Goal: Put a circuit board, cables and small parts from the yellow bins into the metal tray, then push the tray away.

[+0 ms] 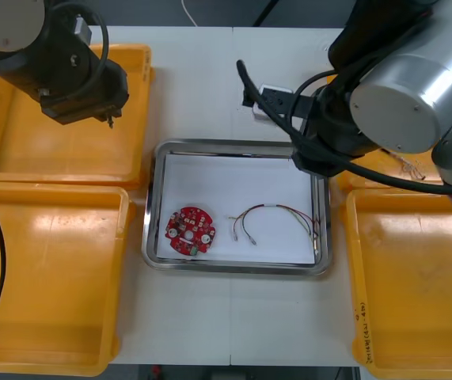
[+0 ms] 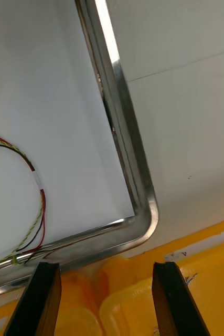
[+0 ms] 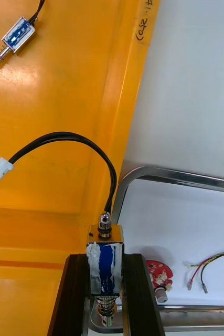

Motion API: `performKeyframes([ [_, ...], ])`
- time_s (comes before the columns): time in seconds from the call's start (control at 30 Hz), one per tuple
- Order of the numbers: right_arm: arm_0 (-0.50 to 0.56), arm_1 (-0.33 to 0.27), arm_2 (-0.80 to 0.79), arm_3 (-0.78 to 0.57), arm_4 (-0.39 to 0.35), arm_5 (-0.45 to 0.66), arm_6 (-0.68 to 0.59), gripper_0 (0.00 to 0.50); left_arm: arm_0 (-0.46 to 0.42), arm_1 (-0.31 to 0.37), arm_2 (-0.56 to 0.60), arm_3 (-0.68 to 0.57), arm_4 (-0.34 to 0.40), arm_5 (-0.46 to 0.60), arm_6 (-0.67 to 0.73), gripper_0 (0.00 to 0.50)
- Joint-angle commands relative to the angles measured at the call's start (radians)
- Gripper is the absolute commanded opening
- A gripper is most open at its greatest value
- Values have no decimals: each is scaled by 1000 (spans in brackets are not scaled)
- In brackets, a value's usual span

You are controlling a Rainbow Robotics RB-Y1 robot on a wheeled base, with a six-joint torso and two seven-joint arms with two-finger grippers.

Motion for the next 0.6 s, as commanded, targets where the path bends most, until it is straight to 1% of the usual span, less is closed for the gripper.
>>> performKeyframes([
  [0.03,12,-75,-112,-49,-60,4,-3,500,5,-21,-43,-52,0,7,-76,0],
  [0.2,50,-135,-248,-49,-126,4,-1,500,5,-51,-78,-60,-16,7,-54,0],
  [0.3,75,-172,-322,-49,-149,4,5,500,6,-70,-109,-61,-36,7,-37,0],
  [0.43,108,-216,-380,-49,-150,4,17,500,6,-104,-167,-60,-72,7,38,0],
  [0.6,124,-261,-422,-46,-141,4,25,500,11,-143,-228,-52,-108,3,55,1],
])
